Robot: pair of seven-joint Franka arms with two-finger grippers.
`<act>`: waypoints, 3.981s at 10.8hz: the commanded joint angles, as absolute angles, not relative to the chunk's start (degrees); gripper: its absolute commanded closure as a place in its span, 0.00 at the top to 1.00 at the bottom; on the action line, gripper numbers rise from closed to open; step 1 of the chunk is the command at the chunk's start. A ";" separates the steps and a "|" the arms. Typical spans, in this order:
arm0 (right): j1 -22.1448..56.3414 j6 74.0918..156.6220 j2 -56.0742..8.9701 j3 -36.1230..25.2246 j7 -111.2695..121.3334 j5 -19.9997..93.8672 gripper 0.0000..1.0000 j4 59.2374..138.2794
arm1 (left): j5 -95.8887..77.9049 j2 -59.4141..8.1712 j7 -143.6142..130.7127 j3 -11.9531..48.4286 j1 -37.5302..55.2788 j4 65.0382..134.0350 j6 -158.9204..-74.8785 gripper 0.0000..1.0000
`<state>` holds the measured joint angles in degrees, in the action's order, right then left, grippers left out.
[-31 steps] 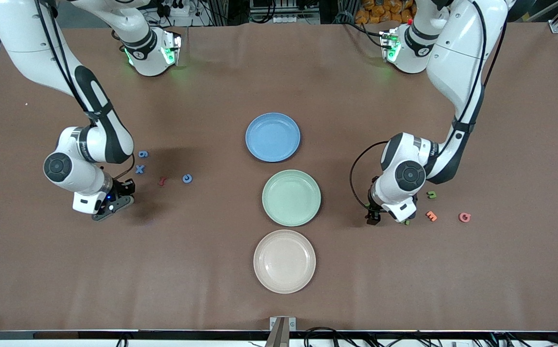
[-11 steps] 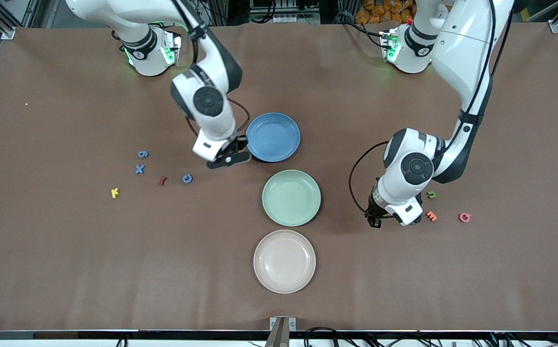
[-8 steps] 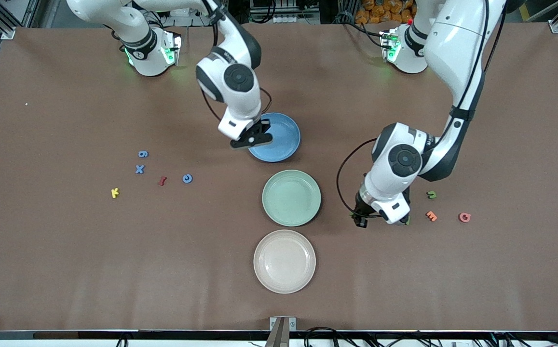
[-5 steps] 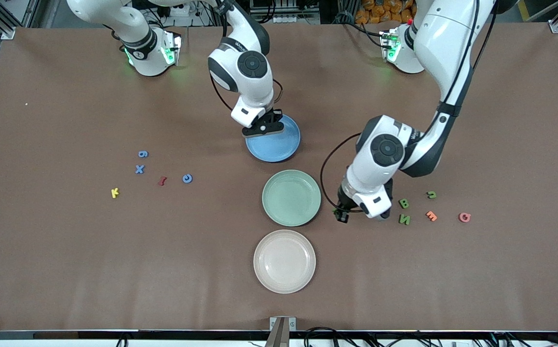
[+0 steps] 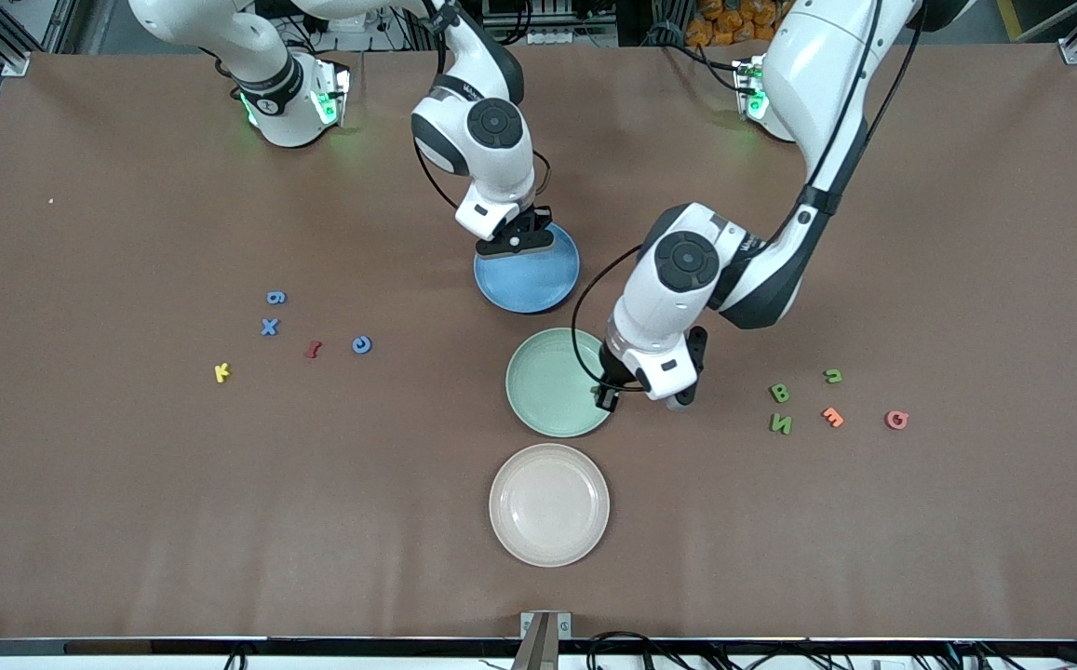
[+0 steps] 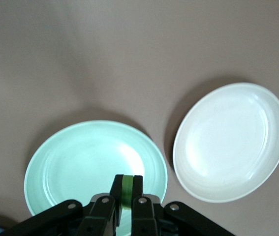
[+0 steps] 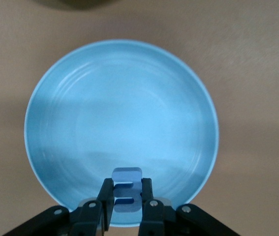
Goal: Sort letters by color into matching plates
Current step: 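Return the right gripper to the blue G while the left gripper reaches green N, then grasp the blue G with the right gripper while the left gripper grasps green N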
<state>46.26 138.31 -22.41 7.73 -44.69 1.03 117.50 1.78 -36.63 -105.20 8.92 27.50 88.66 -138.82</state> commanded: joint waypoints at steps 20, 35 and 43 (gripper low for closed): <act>11.61 139.29 -19.16 10.20 -13.82 -6.24 0.77 123.04 | 7.38 -38.49 -31.65 4.92 6.43 93.25 -124.80 1.00; 10.37 151.08 -25.40 9.58 -13.01 -9.05 0.73 126.12 | 11.70 -38.86 1.89 8.07 5.56 91.14 -126.04 1.00; 10.28 152.84 -26.54 9.14 -13.01 -9.14 0.13 126.12 | 9.67 -41.39 11.68 11.43 1.51 91.84 -129.63 1.00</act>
